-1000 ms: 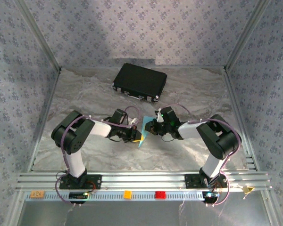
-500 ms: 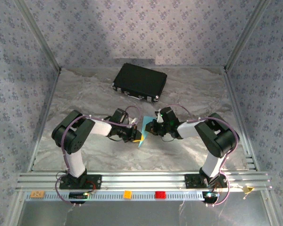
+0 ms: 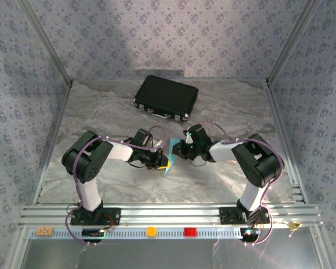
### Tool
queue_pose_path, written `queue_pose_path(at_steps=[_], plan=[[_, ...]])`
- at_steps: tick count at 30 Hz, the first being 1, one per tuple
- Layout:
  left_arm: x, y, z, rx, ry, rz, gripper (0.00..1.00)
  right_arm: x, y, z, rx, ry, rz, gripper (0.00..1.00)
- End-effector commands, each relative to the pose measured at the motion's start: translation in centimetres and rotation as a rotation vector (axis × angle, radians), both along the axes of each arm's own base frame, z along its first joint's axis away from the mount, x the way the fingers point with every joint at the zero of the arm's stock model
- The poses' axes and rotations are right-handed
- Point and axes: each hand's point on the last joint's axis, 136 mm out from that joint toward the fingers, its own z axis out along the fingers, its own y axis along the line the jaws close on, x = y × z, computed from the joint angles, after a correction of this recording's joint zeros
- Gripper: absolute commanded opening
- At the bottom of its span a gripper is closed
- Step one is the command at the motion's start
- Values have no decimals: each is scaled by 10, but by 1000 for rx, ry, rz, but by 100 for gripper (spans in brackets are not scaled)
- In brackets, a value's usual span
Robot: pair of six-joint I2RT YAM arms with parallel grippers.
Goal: Fold a paper plane with a square sheet of paper (pick it up from the middle)
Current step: Fold the wing for the fifth time at the center of the table.
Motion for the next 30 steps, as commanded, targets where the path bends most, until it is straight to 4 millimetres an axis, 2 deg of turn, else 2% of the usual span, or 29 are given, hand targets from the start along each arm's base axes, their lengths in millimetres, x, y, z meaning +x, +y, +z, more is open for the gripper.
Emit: queue_pose_path(at_steps=[1, 13, 15, 20, 26, 30], plan=[[-16, 17, -42, 151, 66, 11, 0, 0, -3, -15, -46, 22, 0, 11], [-16, 17, -39, 150, 58, 2, 1, -2, -8, -28, -73, 54, -3, 11], [-16, 14, -32, 137, 48, -5, 6, -4, -11, -32, -94, 67, -2, 11], [-10, 7, -2, 101, -3, -13, 20, -12, -16, -42, -140, 89, 5, 10], [-4, 2, 24, 61, -43, -15, 27, -17, -16, -45, -153, 93, 17, 10], [-1, 2, 28, 57, -53, -6, 28, -17, -13, -44, -151, 90, 23, 10]])
